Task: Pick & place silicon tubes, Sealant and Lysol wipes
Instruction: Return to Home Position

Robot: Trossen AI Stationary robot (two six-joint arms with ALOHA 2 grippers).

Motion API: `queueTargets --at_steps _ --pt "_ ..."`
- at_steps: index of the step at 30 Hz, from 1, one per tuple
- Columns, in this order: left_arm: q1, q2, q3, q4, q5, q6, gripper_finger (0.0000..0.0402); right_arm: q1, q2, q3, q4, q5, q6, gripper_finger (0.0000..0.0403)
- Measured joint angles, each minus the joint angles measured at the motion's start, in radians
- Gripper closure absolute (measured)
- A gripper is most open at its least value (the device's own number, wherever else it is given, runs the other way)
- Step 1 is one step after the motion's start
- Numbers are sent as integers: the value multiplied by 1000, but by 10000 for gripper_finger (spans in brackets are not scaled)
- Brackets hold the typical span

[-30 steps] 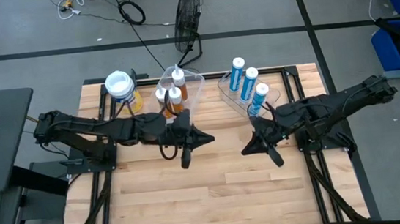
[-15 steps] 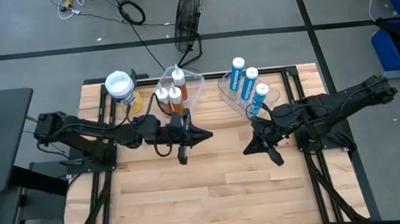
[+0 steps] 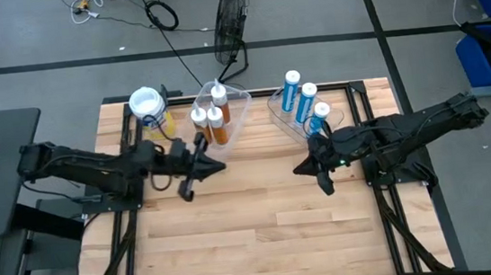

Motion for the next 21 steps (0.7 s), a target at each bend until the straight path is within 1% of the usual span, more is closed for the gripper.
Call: queueTargets --at_steps 3,6,10,12,17,21 --pt "1 -78 -55 1 29 17 399 0 0 0 -21 54 17 393" --pt "9 -145 -115 3 38 49 399 0 4 0 -11 106 106 396" --pt "31 -234 -199 6 64 38 399 0 21 0 -60 167 211 399" --pt "39 -277 -233 8 73 17 399 0 36 0 -78 164 244 399" --pt "43 -383 -299 18 104 20 399 1 75 0 -97 99 316 394" --pt "53 -454 -346 19 107 22 399 1 104 -1 -51 99 301 393"
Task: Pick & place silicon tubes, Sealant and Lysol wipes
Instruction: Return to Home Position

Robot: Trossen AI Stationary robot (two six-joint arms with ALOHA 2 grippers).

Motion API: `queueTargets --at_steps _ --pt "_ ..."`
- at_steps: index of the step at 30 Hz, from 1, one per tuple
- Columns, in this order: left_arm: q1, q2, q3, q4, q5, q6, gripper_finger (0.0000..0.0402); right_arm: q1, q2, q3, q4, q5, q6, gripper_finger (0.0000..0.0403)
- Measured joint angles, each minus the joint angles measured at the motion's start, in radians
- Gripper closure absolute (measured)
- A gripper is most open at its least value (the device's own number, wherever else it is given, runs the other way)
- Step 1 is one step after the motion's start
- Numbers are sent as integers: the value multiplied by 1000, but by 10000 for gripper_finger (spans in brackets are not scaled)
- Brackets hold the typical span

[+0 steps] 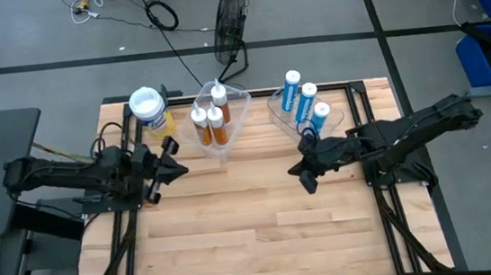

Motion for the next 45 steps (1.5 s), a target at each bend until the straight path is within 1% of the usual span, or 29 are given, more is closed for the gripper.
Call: queueTargets --at_steps 5,12,23,27,32,41,45 --pt "15 -66 -65 -3 0 -25 399 0 22 0 60 1 -22 398" --pt "16 -140 -139 3 -3 -50 399 0 21 0 71 1 -38 400" --pt "16 -199 -209 7 -5 -51 399 -1 21 0 69 2 -31 401" --pt "32 -219 -243 18 -6 -64 399 -1 21 0 71 0 13 401" --pt "54 -240 -248 24 -3 -81 399 -1 21 0 93 -21 12 401" --pt "55 -260 -248 19 16 -92 399 -1 20 0 106 -25 13 401" --pt "55 -299 -249 21 16 -98 399 -1 20 0 106 -25 13 401"
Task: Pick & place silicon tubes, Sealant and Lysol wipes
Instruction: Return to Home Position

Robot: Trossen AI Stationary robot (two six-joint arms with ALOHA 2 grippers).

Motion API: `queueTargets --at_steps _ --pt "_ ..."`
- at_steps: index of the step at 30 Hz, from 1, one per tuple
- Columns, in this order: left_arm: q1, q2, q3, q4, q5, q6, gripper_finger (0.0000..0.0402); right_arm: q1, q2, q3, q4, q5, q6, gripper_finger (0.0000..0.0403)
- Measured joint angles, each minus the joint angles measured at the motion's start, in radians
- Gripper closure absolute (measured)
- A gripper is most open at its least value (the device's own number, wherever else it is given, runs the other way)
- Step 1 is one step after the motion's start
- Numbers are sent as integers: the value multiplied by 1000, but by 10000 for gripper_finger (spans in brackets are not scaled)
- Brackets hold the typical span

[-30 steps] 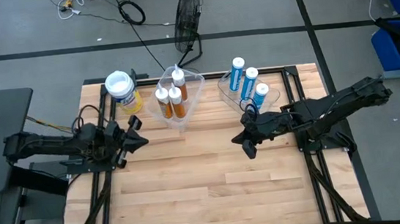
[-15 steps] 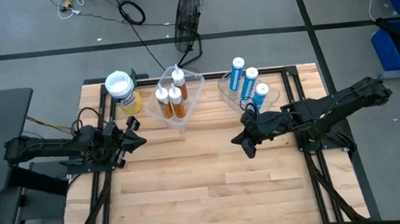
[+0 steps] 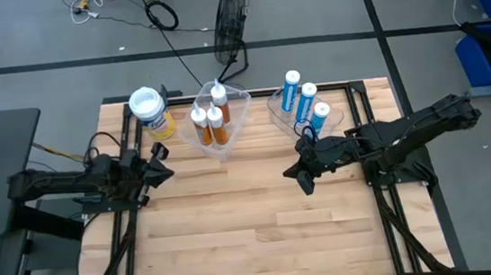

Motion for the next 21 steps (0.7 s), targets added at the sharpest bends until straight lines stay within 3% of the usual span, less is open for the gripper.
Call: queueTargets --at_steps 7,21 --pt "0 -94 0 -42 0 14 399 0 0 0 0 0 -3 401" --pt "0 -340 -1 -423 -2 -31 399 0 0 1 1 0 -3 401"
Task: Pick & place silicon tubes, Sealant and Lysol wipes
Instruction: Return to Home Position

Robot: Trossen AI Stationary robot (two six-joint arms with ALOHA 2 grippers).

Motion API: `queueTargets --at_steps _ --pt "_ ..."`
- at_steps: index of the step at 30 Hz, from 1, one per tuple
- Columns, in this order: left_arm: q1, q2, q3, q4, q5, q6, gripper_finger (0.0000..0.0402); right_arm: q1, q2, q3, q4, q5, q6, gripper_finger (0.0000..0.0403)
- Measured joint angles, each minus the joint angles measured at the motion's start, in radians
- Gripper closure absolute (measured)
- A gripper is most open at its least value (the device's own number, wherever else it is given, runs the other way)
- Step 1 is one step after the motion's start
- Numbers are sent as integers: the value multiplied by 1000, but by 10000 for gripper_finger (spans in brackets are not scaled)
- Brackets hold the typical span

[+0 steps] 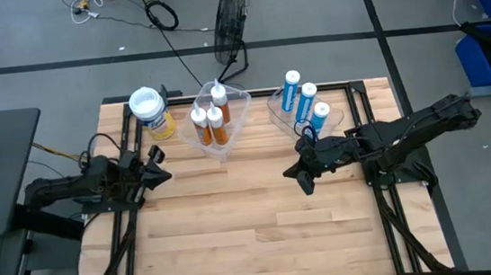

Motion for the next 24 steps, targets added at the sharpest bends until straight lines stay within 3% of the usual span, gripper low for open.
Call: queueTargets --at_steps 6,19,24 --pt "0 -38 0 -108 -6 -2 399 0 0 0 1 0 2 401" --pt "0 -36 0 -338 -188 33 399 0 0 1 -40 0 83 400" --pt "0 -37 0 -373 -197 70 399 0 0 0 -40 -1 82 391"
